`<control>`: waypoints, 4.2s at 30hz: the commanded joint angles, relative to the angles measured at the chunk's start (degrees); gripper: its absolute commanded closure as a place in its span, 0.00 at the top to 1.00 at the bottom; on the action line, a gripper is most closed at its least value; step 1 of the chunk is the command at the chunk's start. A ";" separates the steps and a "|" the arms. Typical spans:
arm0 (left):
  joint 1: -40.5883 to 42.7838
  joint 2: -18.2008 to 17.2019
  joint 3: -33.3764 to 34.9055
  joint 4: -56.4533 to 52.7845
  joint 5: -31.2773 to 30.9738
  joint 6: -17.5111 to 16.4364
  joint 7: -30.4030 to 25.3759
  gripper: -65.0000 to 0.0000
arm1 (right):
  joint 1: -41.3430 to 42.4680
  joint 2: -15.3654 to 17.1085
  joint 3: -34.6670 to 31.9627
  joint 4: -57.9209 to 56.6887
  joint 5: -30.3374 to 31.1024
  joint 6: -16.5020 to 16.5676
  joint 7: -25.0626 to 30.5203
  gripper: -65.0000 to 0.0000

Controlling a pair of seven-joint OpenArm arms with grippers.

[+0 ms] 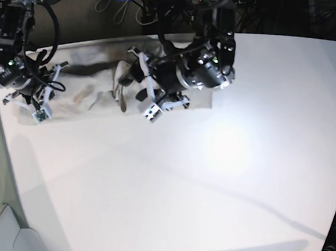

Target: Layout the t-shirt on the table in an organized manner, then fold the t-shirt properly

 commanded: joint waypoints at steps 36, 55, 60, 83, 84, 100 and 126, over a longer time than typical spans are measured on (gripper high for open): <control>-2.28 -7.39 14.36 0.96 0.57 0.07 -0.21 0.49 | 1.17 1.46 0.22 0.81 0.45 -0.07 0.70 0.00; 6.95 -12.58 -26.70 7.20 -16.92 0.07 2.25 0.77 | 1.26 1.64 0.22 0.81 0.45 -0.07 0.70 0.34; 7.57 -12.58 -28.81 1.40 -20.70 0.07 1.81 0.99 | 1.26 1.29 0.22 0.81 0.45 -0.07 0.70 0.49; 5.72 -9.24 -19.75 -11.61 -20.44 0.07 -6.10 0.64 | 1.26 1.37 0.22 0.99 0.45 -0.07 0.70 0.51; 5.63 -9.24 -19.75 -11.61 -20.44 0.07 -6.10 0.52 | 1.26 1.37 0.22 1.08 0.45 -0.07 0.70 0.51; 4.40 -14.43 -31.71 -11.61 -20.44 0.07 -6.28 0.18 | 3.37 0.41 0.48 3.36 0.89 -0.07 -2.90 0.61; 4.40 -15.92 -31.71 -11.61 -20.88 0.07 -6.10 0.18 | 7.06 -4.78 0.74 -5.25 0.45 -0.07 -2.99 0.73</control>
